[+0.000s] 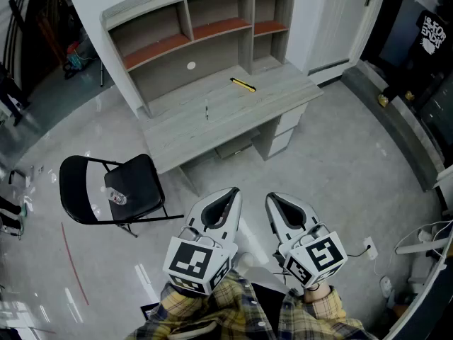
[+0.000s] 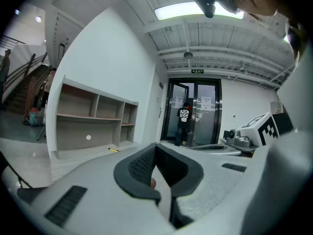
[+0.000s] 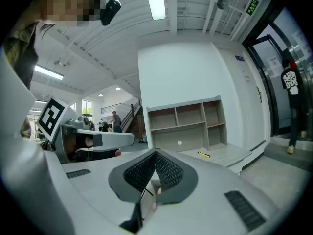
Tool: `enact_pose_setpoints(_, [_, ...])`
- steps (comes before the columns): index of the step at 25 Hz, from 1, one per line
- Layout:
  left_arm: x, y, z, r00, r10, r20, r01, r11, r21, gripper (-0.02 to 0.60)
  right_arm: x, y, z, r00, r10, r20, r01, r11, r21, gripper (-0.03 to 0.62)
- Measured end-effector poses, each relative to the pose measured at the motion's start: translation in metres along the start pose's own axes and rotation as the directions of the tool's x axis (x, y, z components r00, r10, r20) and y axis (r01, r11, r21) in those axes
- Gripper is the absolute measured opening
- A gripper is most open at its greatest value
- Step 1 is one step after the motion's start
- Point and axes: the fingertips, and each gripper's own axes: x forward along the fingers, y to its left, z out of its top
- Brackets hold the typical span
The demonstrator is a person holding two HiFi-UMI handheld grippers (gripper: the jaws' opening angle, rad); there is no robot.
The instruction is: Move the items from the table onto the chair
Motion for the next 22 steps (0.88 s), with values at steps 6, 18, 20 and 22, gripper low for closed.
enact_pose_setpoints(6, [0.006, -0.005, -0.005, 1.0, 0.017, -0.006, -0.017, 1.0, 0.019, 0.004, -0.002, -0.004, -0.003, 1.0, 0.021, -0.004, -0.021, 1.0, -0.01, 0.017])
enact_pose_setpoints(18, [0.015, -0.015, -0.015, 0.999, 0.014, -0.029, -0.014, 1.0, 0.027, 0.003, -0.015, -0.022, -0.014, 1.0, -0.01, -0.001, 0.01, 0.999, 0.037, 0.017])
enact_pose_setpoints(20, [0.023, -0.009, -0.018, 0.999, 0.013, -0.037, -0.012, 1.0, 0.023, 0.004, -0.007, -0.029, -0.018, 1.0, -0.01, -0.011, 0.01, 0.999, 0.049, 0.017])
enact_pose_setpoints(22, [0.033, 0.0, -0.02, 0.999, 0.017, -0.045, -0.016, 1.0, 0.022, 0.005, 0.005, -0.037, -0.019, 1.0, -0.01, -0.017, 0.011, 0.998, 0.055, 0.017])
